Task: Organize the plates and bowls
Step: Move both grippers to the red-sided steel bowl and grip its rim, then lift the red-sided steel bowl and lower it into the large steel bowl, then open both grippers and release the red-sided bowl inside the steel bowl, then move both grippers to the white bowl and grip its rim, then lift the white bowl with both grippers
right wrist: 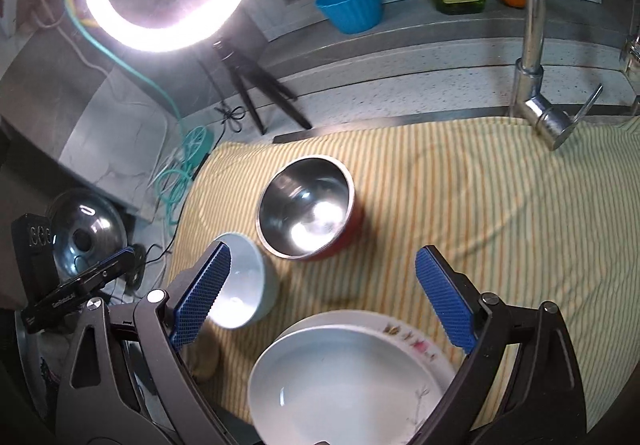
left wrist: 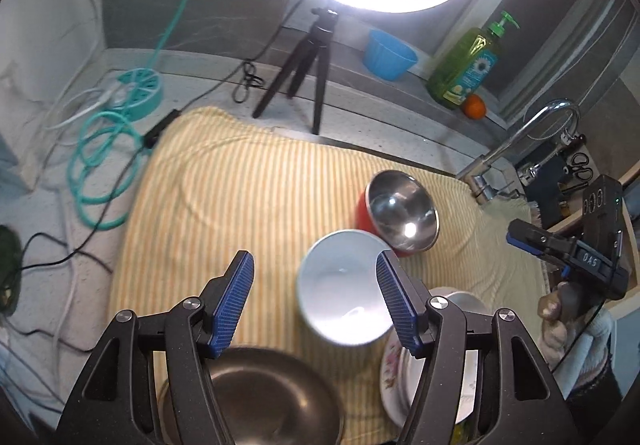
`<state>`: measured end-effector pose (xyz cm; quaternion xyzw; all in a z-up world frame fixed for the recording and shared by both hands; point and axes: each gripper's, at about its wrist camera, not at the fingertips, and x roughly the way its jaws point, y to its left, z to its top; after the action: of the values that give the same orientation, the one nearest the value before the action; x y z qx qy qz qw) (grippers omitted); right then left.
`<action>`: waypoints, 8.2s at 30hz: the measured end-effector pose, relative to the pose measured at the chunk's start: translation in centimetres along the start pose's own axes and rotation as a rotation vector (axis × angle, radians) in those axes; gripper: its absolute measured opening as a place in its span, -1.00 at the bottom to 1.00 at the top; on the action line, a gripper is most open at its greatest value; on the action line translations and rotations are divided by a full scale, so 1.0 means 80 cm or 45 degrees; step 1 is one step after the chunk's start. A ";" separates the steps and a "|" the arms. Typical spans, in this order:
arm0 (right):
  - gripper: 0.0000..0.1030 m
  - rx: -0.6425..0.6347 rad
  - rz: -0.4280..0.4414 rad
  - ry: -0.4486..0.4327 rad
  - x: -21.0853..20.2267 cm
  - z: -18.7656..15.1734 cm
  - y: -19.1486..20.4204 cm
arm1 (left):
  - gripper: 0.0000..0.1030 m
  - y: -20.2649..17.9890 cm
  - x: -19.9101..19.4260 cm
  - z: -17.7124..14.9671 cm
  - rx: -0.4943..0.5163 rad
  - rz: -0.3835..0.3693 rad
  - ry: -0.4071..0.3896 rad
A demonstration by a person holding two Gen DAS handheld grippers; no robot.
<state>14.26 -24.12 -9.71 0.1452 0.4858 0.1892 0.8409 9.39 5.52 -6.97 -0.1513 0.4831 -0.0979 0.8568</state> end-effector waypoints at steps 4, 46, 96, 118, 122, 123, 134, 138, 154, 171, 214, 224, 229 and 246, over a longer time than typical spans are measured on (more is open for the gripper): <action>0.86 0.038 0.000 0.021 0.016 0.012 -0.018 | 0.23 -0.013 0.027 0.022 -0.006 -0.045 0.040; -0.73 0.158 0.130 0.313 0.143 0.036 -0.044 | -0.74 -0.054 0.183 0.063 0.034 -0.129 0.344; -0.70 -0.141 0.439 0.380 0.053 -0.075 0.158 | -0.74 0.062 -0.045 -0.051 -0.183 -0.089 0.083; -0.70 -0.228 0.370 0.604 0.124 -0.148 0.197 | -0.74 0.120 -0.051 -0.129 -0.320 -0.023 0.187; -0.70 -0.242 0.353 0.614 0.129 -0.152 0.201 | -0.74 0.124 -0.048 -0.130 -0.323 -0.012 0.197; -0.70 -0.244 0.349 0.617 0.130 -0.152 0.201 | -0.74 0.124 -0.048 -0.131 -0.324 -0.010 0.198; -0.62 -0.274 0.300 0.623 0.139 -0.153 0.208 | -0.74 0.127 -0.038 -0.133 -0.337 0.005 0.224; -0.22 -0.294 0.336 0.599 0.134 -0.149 0.214 | -0.74 0.126 -0.042 -0.130 -0.337 0.005 0.211; 0.39 -0.329 0.399 0.432 0.090 -0.115 0.209 | -0.47 0.107 -0.056 -0.103 -0.291 -0.017 0.141; 0.48 -0.181 0.214 0.248 0.064 -0.048 0.110 | -0.47 0.071 -0.018 -0.055 -0.194 -0.063 0.145; -0.62 -0.068 0.206 0.442 0.144 -0.053 0.065 | -0.61 0.023 0.093 -0.023 -0.073 -0.085 0.346; -0.63 -0.100 0.209 0.398 0.121 -0.044 0.072 | -0.61 0.018 0.067 -0.020 -0.060 -0.100 0.278; -0.63 -0.122 0.242 0.383 0.103 -0.043 0.083 | -0.61 0.022 0.046 -0.020 -0.073 -0.117 0.238; -0.63 -0.257 0.347 0.350 0.053 -0.065 0.153 | -0.61 0.046 -0.029 -0.046 -0.139 -0.113 0.118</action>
<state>9.49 -11.02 -10.26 0.0972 0.5502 0.3669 0.7438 5.14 9.06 -8.20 -0.2144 0.5198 -0.1163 0.8188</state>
